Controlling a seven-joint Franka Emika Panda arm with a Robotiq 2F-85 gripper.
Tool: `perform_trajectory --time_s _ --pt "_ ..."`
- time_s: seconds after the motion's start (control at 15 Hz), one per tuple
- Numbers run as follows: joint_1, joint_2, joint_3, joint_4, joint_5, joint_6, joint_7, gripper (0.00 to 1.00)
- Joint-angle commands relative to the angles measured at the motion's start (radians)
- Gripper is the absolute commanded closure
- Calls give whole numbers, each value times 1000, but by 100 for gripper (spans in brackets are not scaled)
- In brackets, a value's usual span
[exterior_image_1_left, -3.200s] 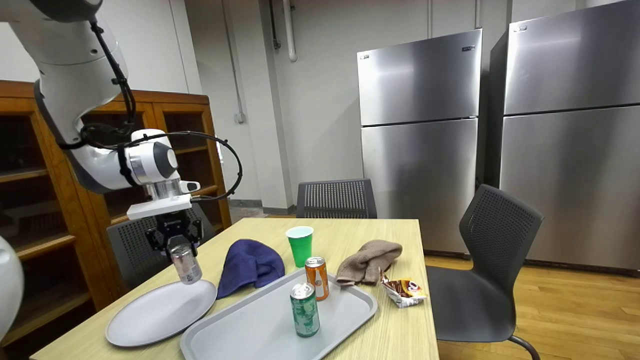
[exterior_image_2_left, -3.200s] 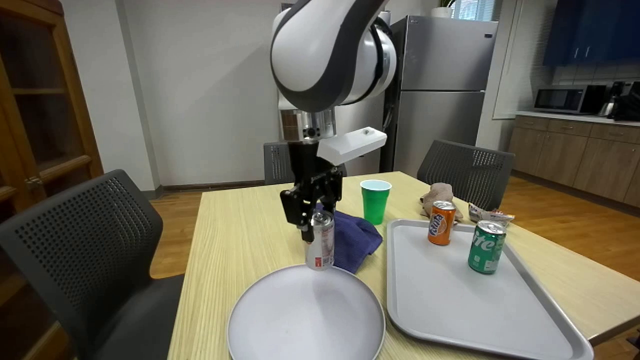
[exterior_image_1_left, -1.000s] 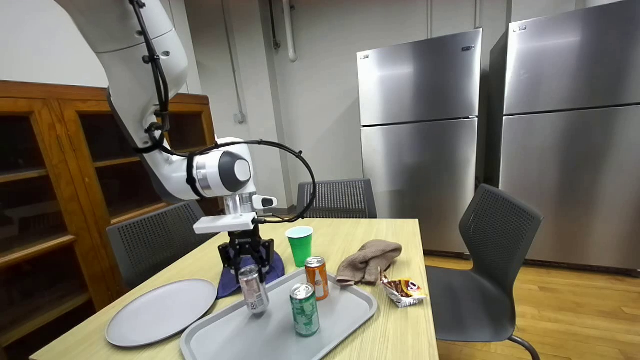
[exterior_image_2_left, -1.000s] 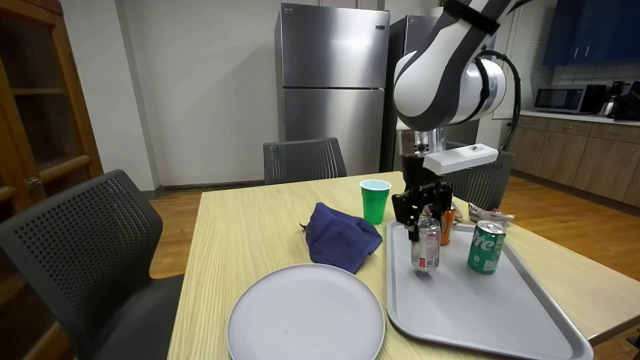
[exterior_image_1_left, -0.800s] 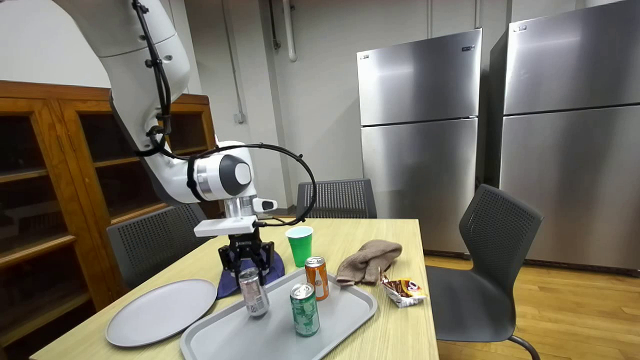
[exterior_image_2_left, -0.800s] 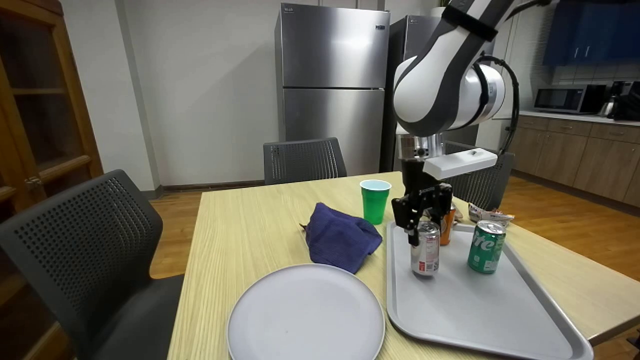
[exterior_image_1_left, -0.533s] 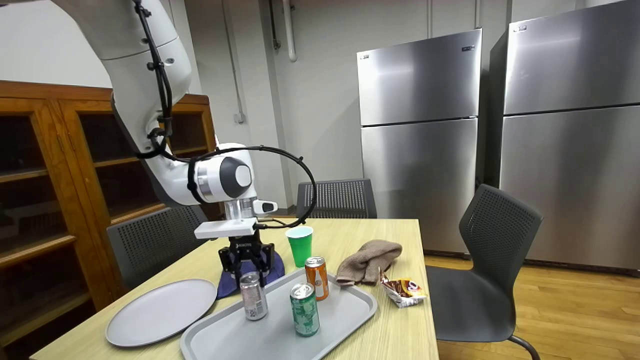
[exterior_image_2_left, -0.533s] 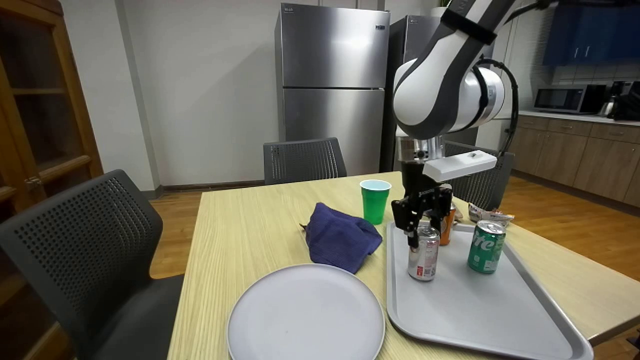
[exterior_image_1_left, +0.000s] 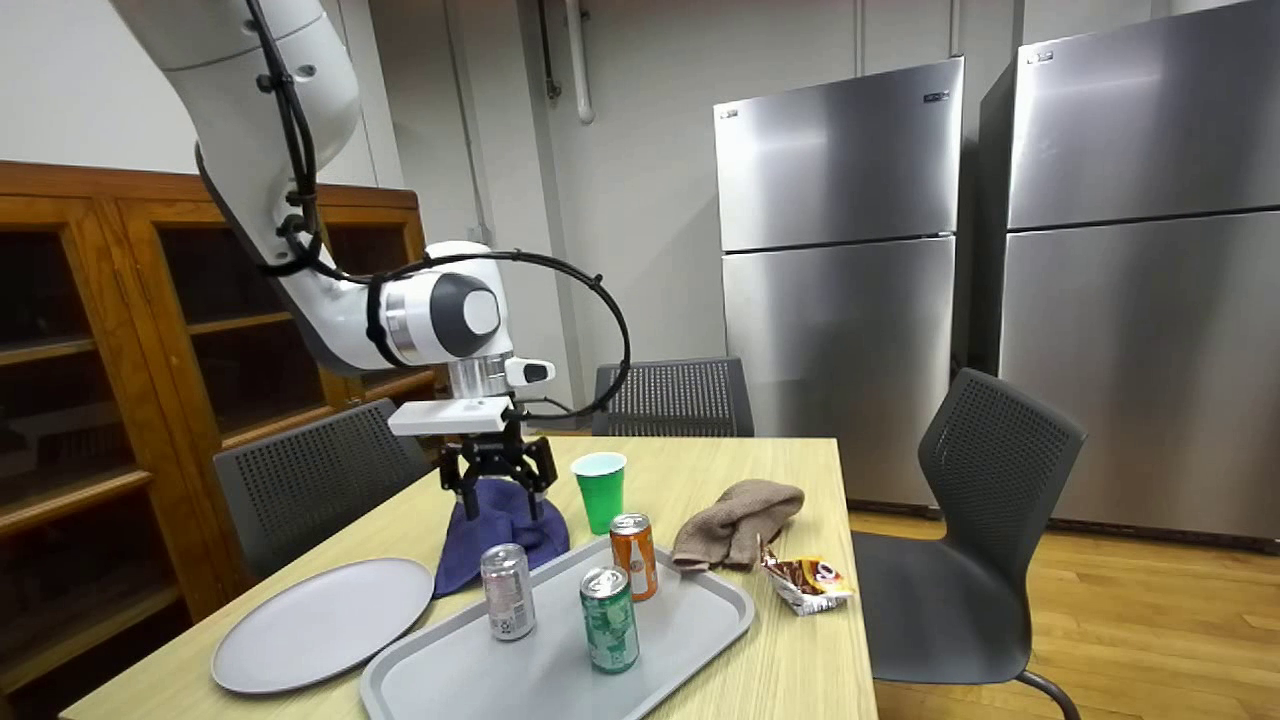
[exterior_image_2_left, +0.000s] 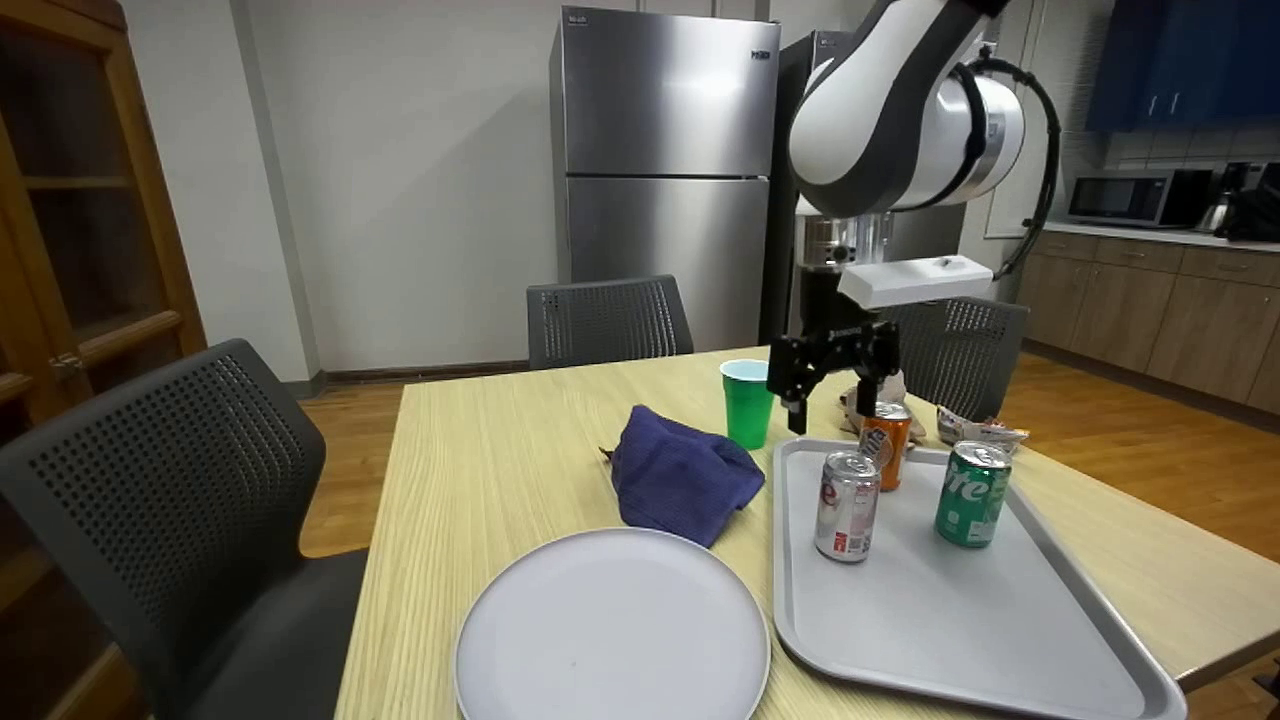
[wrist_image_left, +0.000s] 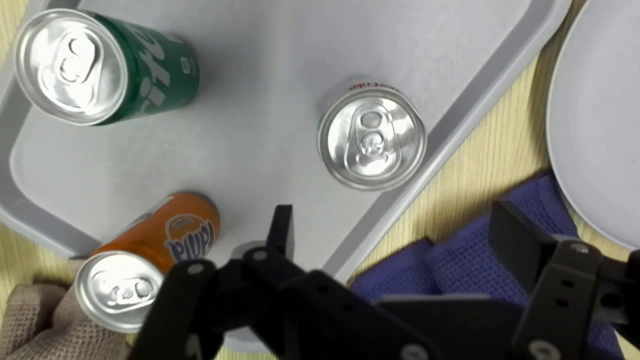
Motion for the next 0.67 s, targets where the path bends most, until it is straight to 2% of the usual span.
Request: perform_trajectory --time_s 0.0,0.13,0.2,0.6 --pt "-6 -111 3 -40 21 6 21 0" --pt "0 -147 0 -40 10 0 55 0" --pt "-5 -84 4 -3 10 -3 20 0" --pt "-5 -121 5 -20 10 -3 33 0"
